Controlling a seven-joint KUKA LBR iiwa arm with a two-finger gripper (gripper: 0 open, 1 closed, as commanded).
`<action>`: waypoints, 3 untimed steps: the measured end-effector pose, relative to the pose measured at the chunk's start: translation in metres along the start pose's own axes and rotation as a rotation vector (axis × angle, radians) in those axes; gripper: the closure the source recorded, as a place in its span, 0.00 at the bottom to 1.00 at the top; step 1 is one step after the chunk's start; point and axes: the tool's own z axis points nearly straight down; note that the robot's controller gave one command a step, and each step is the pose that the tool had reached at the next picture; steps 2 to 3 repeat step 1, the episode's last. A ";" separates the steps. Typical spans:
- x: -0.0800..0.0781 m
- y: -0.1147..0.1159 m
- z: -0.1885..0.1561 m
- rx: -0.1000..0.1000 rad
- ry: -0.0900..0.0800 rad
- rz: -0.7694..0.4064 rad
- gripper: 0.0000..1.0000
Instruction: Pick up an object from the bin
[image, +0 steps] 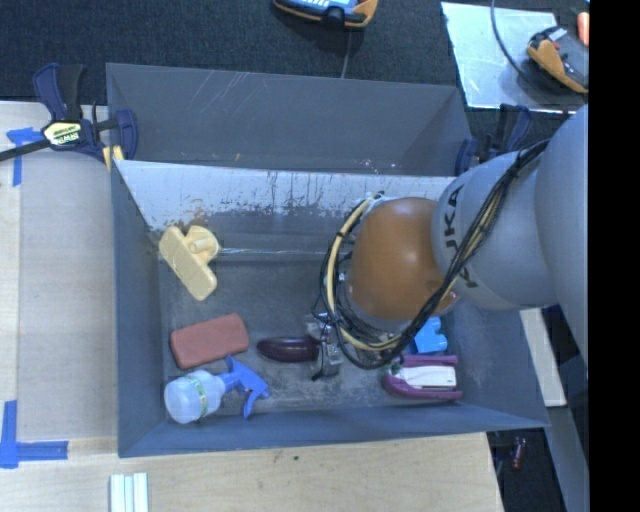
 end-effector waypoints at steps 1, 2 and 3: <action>0.003 0.000 -0.027 0.000 0.011 0.000 1.00; 0.003 0.000 -0.027 0.000 0.011 0.000 1.00; 0.003 0.000 -0.027 0.000 0.011 0.000 1.00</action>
Offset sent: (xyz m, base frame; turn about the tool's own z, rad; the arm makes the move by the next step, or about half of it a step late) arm -0.0033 -0.0002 0.0396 0.0001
